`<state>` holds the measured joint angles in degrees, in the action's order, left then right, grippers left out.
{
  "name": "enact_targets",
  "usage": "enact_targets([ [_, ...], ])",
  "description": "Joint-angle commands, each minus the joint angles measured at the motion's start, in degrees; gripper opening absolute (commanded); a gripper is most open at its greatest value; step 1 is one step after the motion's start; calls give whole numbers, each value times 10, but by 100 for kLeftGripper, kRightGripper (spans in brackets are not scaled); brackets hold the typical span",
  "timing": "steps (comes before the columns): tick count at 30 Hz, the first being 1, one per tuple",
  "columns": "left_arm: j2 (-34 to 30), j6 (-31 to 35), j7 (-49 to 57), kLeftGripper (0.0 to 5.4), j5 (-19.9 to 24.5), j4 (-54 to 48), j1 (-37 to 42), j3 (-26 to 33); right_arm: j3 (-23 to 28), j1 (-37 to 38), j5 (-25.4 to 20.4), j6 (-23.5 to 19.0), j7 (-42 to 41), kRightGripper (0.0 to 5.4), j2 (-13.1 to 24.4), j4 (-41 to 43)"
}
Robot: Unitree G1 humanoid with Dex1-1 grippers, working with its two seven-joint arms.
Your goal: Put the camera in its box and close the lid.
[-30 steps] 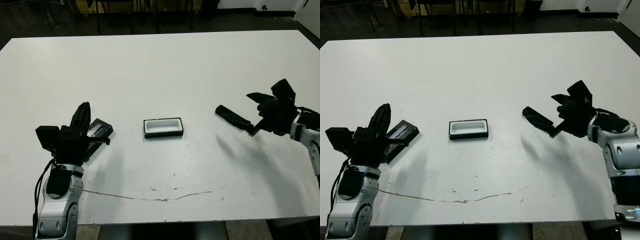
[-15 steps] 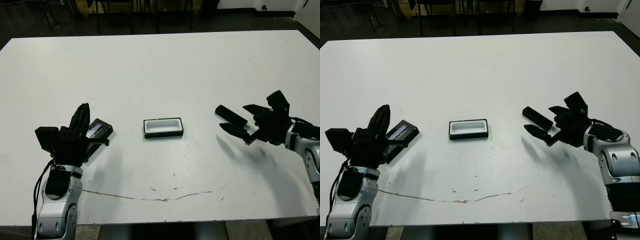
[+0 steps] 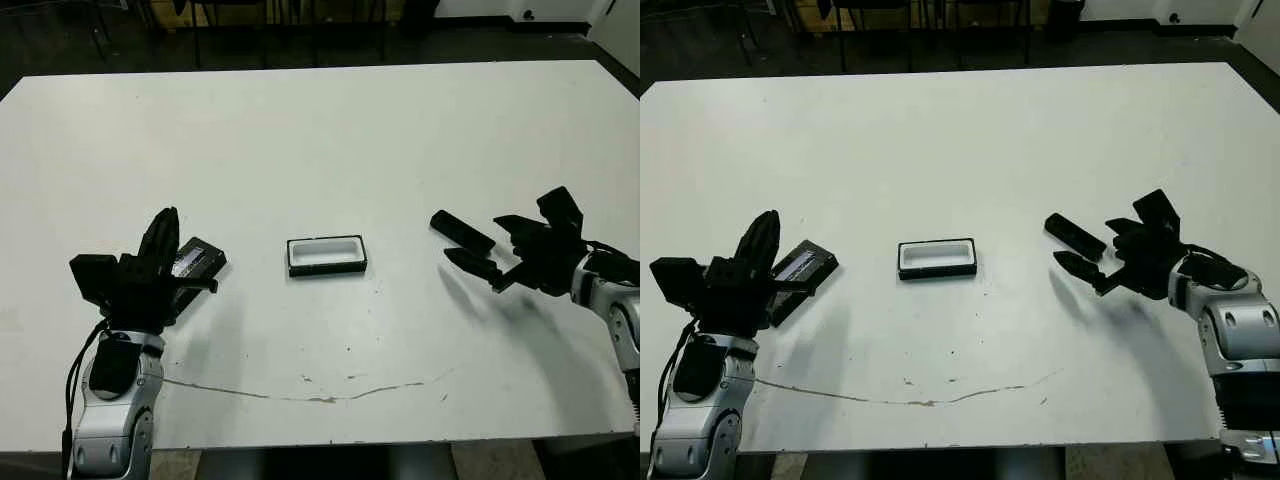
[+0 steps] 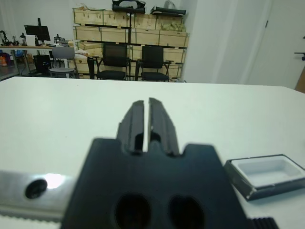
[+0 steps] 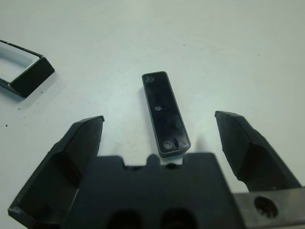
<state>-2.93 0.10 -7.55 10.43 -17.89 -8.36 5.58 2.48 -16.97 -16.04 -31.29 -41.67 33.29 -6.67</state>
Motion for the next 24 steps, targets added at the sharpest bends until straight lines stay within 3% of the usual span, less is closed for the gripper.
enact_targets([
  [1,-8,7,0,0,-3,7,-8,4,6,11,-7,-27,9,538,-5,1],
  [8,-8,8,0,0,-1,6,-9,4,14,13,-15,-27,11,538,-10,-11],
  [15,-6,15,2,0,1,3,-7,5,-9,15,16,-2,16,538,-1,-17],
  [24,-8,13,2,0,-3,2,-8,5,-16,22,23,24,13,538,-10,-33],
])
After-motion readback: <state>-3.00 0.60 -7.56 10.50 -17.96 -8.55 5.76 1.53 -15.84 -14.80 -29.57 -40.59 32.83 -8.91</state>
